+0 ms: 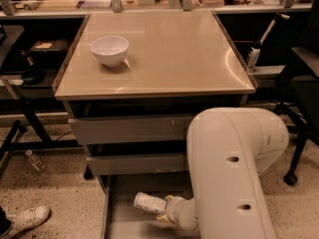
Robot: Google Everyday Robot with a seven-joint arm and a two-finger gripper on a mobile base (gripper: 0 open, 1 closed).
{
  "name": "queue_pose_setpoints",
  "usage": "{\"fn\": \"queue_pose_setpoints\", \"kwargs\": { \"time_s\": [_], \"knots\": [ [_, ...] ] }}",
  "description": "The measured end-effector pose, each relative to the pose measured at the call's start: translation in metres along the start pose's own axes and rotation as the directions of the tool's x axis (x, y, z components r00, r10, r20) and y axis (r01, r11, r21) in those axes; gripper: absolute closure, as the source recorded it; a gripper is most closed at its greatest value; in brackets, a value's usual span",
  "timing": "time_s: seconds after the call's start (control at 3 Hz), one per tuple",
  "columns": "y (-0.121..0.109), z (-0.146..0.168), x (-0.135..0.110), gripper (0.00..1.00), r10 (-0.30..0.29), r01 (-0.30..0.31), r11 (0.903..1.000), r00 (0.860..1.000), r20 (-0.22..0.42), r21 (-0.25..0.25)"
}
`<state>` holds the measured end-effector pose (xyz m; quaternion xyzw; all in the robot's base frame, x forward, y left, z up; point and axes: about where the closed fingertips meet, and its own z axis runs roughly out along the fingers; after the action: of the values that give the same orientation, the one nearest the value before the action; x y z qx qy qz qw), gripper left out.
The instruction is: Pick blue plastic bottle from bottom drawer and place on counter
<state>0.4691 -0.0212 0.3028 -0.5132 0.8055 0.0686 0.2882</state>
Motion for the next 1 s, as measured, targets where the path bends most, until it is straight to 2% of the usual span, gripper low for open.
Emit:
{"fn": "queue_pose_setpoints", "kwargs": {
  "time_s": [0.33, 0.67, 1.0],
  "knots": [
    [-0.015, -0.053, -0.002, 1.0, 0.008, -0.009, 0.9975, 1.0, 0.012, 0.07],
    [-0.015, -0.058, -0.005, 1.0, 0.006, -0.007, 0.9975, 1.0, 0.007, 0.07],
    [-0.013, -0.084, -0.018, 1.0, 0.001, -0.002, 0.9973, 1.0, 0.008, 0.073]
  ]
}}
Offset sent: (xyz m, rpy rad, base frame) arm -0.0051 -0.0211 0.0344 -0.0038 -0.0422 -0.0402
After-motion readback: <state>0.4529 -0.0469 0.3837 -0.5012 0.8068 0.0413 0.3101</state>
